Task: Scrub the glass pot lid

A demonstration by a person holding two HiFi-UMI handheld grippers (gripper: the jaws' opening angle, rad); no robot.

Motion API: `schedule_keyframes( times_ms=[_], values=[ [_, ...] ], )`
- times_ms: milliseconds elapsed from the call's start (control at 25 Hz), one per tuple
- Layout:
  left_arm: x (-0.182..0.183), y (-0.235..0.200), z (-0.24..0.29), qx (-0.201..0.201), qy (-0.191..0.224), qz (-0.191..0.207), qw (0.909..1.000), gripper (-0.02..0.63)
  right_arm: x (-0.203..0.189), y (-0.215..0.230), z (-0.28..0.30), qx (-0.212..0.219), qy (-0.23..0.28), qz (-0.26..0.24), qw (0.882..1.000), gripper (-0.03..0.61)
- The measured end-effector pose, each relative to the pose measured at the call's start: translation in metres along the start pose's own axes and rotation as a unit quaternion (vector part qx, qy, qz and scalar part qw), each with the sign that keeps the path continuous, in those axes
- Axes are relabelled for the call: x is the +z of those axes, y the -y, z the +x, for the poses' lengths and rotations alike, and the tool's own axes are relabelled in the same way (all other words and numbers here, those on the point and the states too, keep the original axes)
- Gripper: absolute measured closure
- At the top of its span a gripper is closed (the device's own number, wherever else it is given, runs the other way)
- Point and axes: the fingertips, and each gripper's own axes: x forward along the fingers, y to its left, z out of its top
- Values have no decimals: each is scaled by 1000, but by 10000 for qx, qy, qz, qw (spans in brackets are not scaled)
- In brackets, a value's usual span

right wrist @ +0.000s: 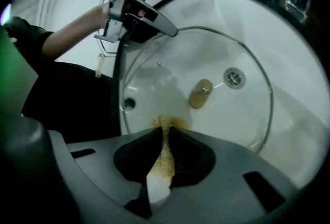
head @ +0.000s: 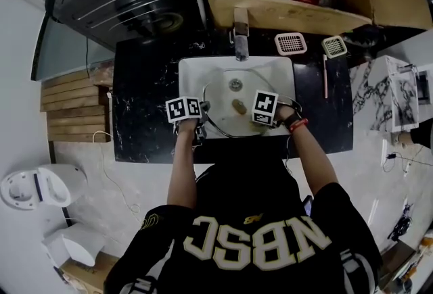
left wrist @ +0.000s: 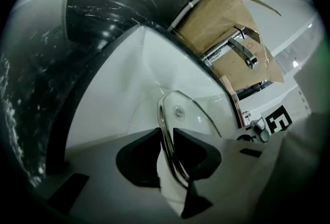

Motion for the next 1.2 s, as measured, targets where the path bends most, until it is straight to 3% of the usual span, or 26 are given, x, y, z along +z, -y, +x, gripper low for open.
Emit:
schedule_keyframes(
  times_ms=[160, 440, 920, 1080, 1200],
  values=[
    [0, 0, 0, 7, 3, -14, 10000, 528, 20, -37, 0, 861, 567, -134, 9946, 528],
    [1, -2, -1, -2, 67, -227, 9997, 529, 72, -59, 1, 1057, 1557, -356, 9815, 528],
    [0, -3, -1, 110, 18, -460, 9989, 535, 159, -10, 3, -159, 2755, 2, 9612, 528],
    [0, -10, 1, 339, 32, -543, 9979, 541, 169, 4, 12, -581, 2700, -326, 9606, 528],
    [3, -11, 1, 297, 99, -714, 9970, 543, 171, 10, 10, -568, 2888, -470, 9545, 528]
  ],
)
